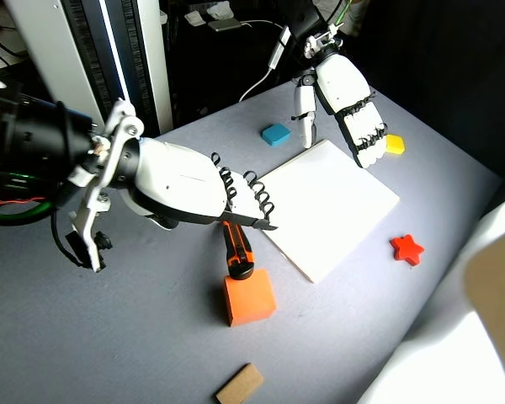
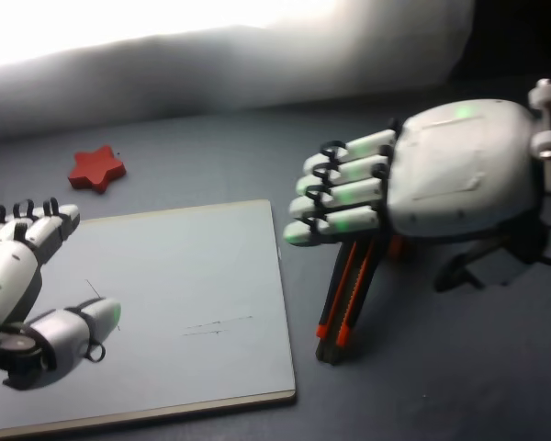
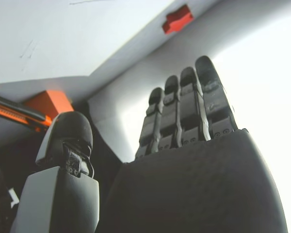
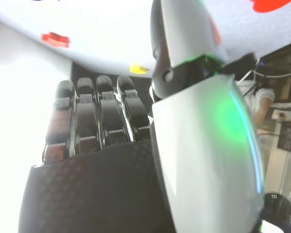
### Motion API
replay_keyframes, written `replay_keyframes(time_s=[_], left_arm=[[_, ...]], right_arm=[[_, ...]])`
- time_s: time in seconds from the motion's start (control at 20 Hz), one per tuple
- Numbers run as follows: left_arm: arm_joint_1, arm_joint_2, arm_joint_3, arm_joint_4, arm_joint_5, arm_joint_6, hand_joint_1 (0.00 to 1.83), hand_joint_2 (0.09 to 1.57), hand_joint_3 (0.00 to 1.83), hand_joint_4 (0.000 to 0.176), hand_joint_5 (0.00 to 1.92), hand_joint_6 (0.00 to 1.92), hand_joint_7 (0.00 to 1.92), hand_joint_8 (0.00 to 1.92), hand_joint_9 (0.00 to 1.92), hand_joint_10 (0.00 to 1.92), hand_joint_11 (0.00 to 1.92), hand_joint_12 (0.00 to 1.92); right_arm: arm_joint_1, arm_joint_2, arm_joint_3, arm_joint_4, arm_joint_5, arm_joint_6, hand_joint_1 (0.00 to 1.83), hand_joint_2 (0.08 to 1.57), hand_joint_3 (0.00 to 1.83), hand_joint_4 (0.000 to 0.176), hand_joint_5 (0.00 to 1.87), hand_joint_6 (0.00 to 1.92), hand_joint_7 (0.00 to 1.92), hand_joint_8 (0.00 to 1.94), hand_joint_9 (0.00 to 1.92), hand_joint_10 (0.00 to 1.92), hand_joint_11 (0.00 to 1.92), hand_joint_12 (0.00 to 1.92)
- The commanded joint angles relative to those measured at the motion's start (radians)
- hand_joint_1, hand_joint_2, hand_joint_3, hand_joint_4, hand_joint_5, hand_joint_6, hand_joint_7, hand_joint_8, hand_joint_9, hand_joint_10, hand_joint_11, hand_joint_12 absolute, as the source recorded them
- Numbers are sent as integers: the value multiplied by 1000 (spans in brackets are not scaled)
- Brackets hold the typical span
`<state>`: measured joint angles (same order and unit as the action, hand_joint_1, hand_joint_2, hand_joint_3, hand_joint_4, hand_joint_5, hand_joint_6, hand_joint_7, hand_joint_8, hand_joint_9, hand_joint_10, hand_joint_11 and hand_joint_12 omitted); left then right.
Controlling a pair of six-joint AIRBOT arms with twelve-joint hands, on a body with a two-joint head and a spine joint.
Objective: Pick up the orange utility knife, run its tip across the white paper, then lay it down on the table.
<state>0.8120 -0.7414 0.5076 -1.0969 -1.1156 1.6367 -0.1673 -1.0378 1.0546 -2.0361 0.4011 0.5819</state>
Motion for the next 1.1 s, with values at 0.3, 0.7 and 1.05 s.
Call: replay_keyframes(time_s=[0.3, 0.7, 1.05], left_arm=[[-37, -8, 3, 6, -90, 51, 222, 1320, 2, 10, 78, 0, 99, 0, 112, 10, 0, 542], [-35, -17, 22, -12, -53, 51, 255, 1328, 3, 8, 34, 0, 49, 7, 66, 4, 0, 478], [-32, -26, 21, -13, -50, 51, 225, 1333, 2, 0, 13, 0, 0, 0, 7, 6, 0, 259]], right_arm=[[-37, -108, 83, -64, -62, -14, 1128, 1010, 0, 0, 0, 0, 0, 0, 0, 0, 0, 0], [-72, -240, 218, -64, -105, 26, 1173, 996, 0, 0, 0, 0, 0, 0, 0, 0, 0, 0], [-70, -294, 266, -274, -51, 224, 1160, 996, 0, 0, 0, 0, 0, 0, 0, 0, 0, 0]])
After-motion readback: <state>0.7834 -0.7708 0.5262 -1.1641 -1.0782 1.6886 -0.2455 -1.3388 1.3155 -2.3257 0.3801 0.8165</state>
